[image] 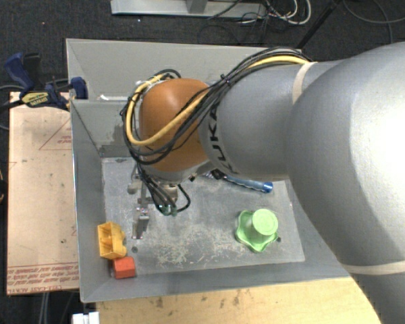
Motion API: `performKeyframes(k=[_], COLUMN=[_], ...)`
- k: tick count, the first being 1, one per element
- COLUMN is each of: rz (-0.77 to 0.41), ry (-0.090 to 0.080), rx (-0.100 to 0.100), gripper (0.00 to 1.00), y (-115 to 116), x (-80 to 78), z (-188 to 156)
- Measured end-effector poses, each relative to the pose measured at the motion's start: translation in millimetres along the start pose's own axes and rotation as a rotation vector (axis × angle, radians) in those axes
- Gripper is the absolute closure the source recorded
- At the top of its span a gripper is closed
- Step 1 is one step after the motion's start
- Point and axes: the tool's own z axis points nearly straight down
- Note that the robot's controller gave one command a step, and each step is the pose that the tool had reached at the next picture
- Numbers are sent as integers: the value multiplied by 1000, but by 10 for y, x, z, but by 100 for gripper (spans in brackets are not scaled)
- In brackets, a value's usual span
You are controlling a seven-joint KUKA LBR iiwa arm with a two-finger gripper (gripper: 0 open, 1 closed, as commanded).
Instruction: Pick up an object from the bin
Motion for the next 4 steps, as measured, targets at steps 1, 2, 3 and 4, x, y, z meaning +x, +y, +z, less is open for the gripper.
performKeyframes(k=[1, 2, 3, 4], rz=[-511, -895, -1230, -1667], ry=[-16, -16, -11, -23], rx=[1, 1, 3, 14], gripper=[0, 0, 0, 0], y=[218, 323, 246, 280], x=[371, 529, 557, 664], z=[517, 255, 104, 508])
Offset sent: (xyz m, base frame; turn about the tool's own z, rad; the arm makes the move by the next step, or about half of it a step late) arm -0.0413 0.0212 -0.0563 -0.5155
